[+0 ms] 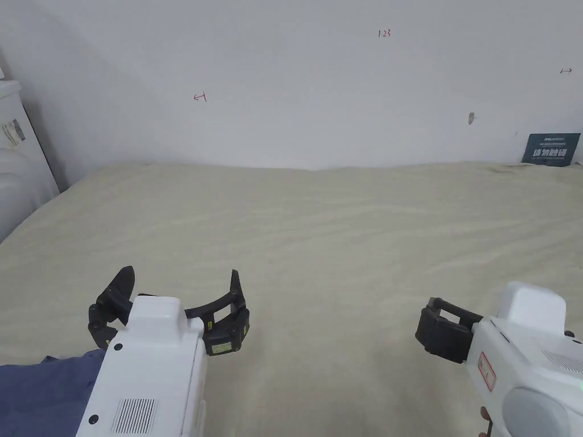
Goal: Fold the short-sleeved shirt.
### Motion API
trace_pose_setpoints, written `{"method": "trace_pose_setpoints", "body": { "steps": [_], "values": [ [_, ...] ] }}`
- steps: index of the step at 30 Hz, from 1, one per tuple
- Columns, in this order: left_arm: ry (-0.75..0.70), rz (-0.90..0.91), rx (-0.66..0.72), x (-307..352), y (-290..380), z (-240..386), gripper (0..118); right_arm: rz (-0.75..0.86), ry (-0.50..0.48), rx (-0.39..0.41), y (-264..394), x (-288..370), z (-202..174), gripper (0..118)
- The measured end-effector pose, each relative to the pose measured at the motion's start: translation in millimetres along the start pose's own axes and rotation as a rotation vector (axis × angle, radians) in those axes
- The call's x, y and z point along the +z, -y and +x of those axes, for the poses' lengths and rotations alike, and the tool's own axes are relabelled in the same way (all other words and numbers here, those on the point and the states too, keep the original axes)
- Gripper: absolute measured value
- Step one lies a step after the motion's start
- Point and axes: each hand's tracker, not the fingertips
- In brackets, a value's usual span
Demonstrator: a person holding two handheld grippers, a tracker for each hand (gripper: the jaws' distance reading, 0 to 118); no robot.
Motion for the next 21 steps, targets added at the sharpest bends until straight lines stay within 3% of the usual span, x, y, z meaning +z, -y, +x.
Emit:
{"method": "trace_pose_setpoints", "body": {
  "steps": [2, 6, 16, 21],
  "values": [
    [-0.001, 0.002, 0.001, 0.1, -0.3, -0.2, 118, 0.050, -0.050, -0.009, 1.8, 3.1, 3.3, 118],
    [-0.001, 0.004, 0.000, 0.9, -1.1, -0.3, 118, 0.150, -0.045, -0.031, 6.0, 4.3, 7.9, 118],
    [-0.002, 0.003, 0.000, 1.5, -0.7, -0.8, 118, 0.382, -0.034, 0.066, 23.8, -4.7, 15.4, 118],
    [0.000, 0.001, 0.000, 2.3, -1.0, -0.2, 118, 0.458, -0.029, 0.153, 32.6, -4.9, 13.1, 118]
  ]
}}
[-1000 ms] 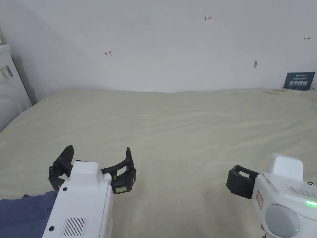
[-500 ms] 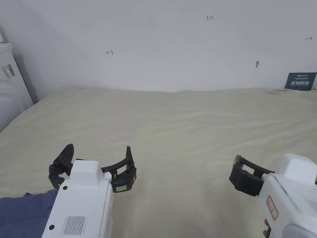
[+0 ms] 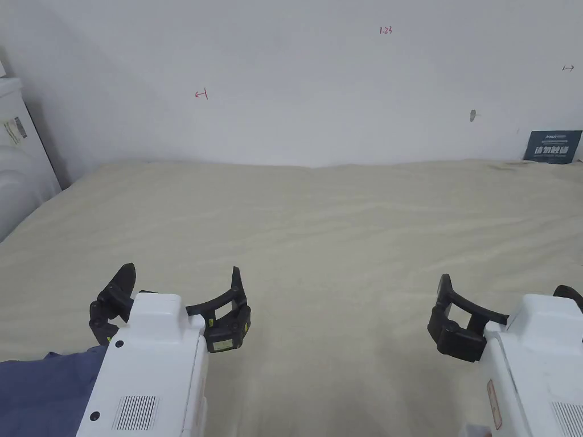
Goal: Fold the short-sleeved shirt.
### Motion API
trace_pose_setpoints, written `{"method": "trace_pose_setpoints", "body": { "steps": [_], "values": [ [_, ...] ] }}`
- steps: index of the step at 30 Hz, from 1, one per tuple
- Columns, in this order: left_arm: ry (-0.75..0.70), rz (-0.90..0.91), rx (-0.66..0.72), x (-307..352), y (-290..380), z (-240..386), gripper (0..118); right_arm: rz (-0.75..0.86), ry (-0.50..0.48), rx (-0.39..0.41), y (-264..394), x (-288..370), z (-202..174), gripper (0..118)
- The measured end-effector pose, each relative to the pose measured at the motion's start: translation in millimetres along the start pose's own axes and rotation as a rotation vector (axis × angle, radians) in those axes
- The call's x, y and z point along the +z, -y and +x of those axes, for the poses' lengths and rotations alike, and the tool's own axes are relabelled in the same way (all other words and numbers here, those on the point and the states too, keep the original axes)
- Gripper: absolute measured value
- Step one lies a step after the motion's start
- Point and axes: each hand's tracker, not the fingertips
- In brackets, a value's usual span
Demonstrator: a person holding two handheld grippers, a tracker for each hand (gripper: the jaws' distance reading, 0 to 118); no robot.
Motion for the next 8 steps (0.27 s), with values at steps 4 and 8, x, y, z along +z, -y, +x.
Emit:
{"method": "trace_pose_setpoints", "body": {
  "steps": [4, 8],
  "values": [
    [0.004, 0.001, -0.010, 0.4, -0.4, 0.9, 118, 0.008, 0.001, 0.030, 2.6, 1.7, -1.6, 118],
    [0.006, -0.001, -0.011, 0.8, -0.1, 0.6, 118, 0.005, -0.004, 0.022, 3.5, 3.1, -1.3, 118]
  ]
}}
